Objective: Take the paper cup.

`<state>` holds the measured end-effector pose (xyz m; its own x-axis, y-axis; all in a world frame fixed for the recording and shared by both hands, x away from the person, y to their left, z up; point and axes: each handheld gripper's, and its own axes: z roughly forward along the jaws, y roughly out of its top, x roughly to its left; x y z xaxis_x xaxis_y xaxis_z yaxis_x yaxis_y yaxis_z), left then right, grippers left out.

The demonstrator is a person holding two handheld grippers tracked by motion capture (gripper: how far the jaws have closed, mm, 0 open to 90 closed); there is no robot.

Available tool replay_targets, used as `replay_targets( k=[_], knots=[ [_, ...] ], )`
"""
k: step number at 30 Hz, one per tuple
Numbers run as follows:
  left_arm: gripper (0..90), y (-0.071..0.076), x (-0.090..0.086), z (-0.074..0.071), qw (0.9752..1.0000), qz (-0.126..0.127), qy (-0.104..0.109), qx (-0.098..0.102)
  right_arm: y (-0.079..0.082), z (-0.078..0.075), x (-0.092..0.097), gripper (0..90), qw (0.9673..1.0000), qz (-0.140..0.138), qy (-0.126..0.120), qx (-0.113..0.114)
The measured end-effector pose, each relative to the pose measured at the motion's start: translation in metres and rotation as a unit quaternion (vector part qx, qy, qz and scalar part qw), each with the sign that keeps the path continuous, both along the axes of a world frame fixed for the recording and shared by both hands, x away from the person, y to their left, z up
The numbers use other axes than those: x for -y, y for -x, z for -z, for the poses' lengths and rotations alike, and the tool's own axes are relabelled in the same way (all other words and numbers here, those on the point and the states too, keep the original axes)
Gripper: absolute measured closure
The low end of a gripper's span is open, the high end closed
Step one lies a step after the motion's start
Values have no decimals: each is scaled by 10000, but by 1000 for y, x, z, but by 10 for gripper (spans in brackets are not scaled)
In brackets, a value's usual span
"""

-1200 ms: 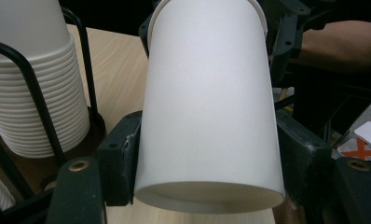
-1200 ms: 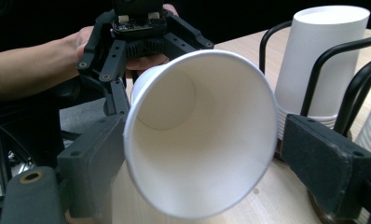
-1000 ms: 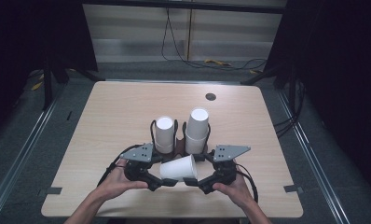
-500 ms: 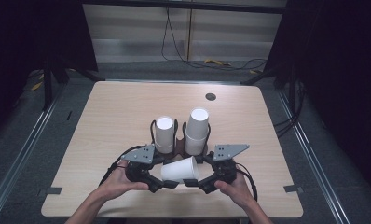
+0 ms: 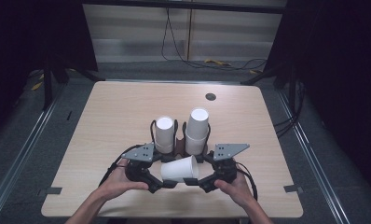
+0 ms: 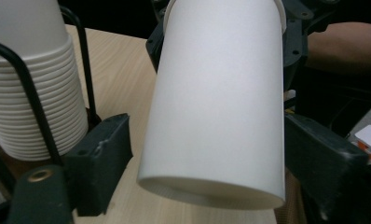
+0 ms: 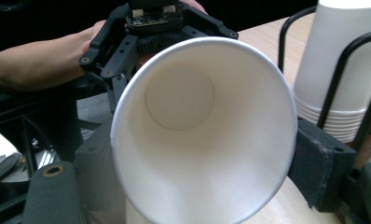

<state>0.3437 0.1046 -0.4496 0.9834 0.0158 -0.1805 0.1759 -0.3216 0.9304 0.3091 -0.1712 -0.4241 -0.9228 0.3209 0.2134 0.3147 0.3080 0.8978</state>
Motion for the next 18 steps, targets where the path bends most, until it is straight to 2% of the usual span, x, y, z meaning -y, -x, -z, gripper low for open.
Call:
replay_targets(
  k=[1,4,5,7,9,10,11,14,16,17,18],
  knots=[
    [156,-1,-1,1,10000,-86,-8,4,-1,-1,1,220,10000,62,14,2],
    [155,-1,-2,3,9999,-135,-54,71,-2,-1,2,220,9999,123,37,0],
    [155,-2,-2,3,9996,-215,-130,119,-2,-1,3,220,9999,154,46,2],
    [155,-2,-3,3,9996,-236,-143,112,-2,-1,5,220,9998,200,45,-12],
    [155,-2,-3,3,9990,-321,-227,218,-2,-2,5,220,9996,262,58,12],
    [155,-2,-3,3,9990,-321,-227,218,-2,-2,5,220,9996,262,58,12],
    [155,-2,-5,4,9992,-294,-187,185,-2,-2,6,220,9992,376,149,-36],
    [155,-2,-5,4,9990,-349,-219,185,-2,-2,8,220,9990,408,165,-57],
    [155,-3,-6,5,9987,-360,-271,254,-2,-3,9,221,9985,495,227,-40],
    [156,-3,-7,5,9980,-499,-312,224,-1,-4,12,222,9981,554,245,-53],
    [156,-3,-7,5,9980,-499,-312,224,-1,-4,12,222,9981,554,245,-53]
  ],
)
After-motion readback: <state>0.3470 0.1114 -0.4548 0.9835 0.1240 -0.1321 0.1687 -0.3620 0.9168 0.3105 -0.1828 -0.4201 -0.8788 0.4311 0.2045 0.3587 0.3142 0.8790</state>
